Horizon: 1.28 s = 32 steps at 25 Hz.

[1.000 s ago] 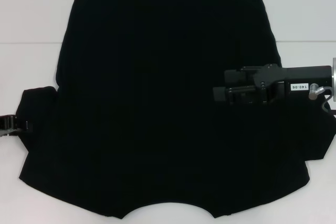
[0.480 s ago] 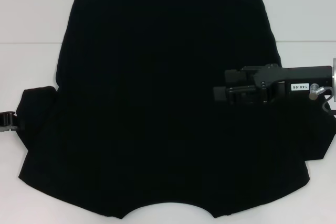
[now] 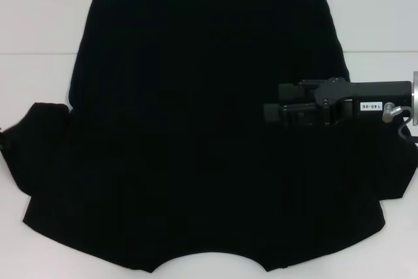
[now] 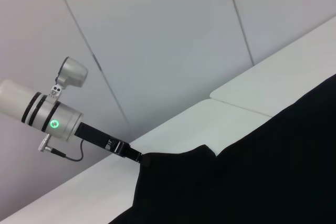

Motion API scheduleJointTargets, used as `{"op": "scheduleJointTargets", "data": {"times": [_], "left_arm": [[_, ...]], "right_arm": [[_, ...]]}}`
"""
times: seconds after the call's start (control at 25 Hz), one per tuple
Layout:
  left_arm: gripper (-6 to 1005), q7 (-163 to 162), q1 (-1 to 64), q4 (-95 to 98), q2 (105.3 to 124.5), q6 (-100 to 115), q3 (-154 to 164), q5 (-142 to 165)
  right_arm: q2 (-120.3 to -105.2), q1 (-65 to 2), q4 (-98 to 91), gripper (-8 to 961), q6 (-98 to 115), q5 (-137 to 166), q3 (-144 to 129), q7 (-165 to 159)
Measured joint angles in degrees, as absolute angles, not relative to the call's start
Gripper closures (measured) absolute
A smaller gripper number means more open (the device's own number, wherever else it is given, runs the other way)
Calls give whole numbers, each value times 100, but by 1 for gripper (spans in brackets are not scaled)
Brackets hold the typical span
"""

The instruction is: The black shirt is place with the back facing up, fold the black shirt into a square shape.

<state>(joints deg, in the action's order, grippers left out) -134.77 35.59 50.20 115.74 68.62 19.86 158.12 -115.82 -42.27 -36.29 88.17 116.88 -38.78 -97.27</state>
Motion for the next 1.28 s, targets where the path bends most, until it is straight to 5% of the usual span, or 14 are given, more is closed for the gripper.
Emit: {"op": "scheduleJointTargets", "data": {"times": [1.28], "left_arm": [[897,-13482,3671,5216,11553,6300,2022,15661]], "right_arm": [[-11652,-4228,-3630,70,8777,11680,-3850,-9746]]}}
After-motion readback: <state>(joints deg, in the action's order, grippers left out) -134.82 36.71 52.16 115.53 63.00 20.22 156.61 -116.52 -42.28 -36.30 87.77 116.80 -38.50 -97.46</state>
